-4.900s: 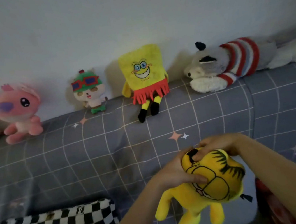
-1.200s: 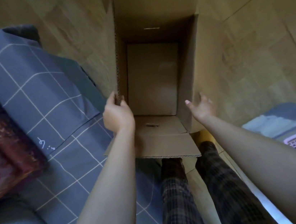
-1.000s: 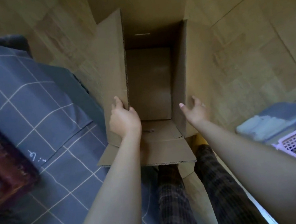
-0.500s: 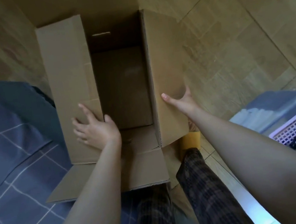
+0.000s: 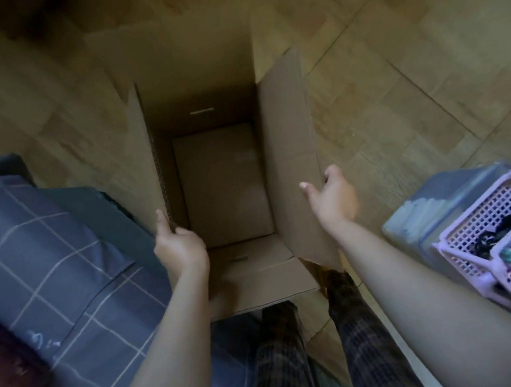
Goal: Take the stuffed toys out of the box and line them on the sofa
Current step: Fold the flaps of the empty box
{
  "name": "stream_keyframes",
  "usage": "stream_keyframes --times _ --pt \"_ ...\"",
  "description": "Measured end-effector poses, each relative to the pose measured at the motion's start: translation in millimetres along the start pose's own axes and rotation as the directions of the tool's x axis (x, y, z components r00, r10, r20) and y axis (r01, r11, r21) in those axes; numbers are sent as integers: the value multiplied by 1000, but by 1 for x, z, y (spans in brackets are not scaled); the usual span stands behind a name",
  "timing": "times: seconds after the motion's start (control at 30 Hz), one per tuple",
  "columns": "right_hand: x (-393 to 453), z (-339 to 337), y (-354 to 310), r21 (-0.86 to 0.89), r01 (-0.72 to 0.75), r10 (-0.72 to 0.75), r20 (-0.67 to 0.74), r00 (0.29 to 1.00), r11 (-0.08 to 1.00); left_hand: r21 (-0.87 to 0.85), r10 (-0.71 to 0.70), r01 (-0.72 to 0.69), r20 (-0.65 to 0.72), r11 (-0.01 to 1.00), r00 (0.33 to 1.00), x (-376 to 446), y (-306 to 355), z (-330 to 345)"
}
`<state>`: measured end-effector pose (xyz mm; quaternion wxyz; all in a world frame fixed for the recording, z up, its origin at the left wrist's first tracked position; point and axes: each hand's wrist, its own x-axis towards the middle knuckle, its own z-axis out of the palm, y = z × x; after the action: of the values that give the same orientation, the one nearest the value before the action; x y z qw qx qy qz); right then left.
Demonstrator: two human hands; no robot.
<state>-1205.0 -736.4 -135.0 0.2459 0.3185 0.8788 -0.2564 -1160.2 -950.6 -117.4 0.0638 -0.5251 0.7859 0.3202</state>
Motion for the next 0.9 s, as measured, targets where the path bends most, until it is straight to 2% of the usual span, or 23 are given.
stream_keyframes --times 0.1,0.23,0.37,0.5,0.63,0.77,0.9 --pt "-13 -17 -6 1 -4 4 -92 996 1000 -37 93 -91 79 995 992 -30 34 -11" --pt "-12 -60 22 59 -116 126 -226 966 992 -37 200 -197 246 980 948 -55 80 5" --pt "2 -102 64 122 -223 249 -286 925 967 -24 319 -341 423 940 848 -92 128 41" --pt "20 -133 102 181 -299 342 -299 891 937 32 418 -509 529 860 739 -126 163 87" --pt "39 -161 151 222 -400 453 -299 840 889 41 440 -580 610 813 660 -165 181 142" --pt "58 -175 182 242 -463 520 -293 802 852 82 422 -619 661 781 620 -190 189 179" --pt "73 -176 200 240 -489 541 -276 794 839 112 416 -657 691 745 590 -205 196 207"
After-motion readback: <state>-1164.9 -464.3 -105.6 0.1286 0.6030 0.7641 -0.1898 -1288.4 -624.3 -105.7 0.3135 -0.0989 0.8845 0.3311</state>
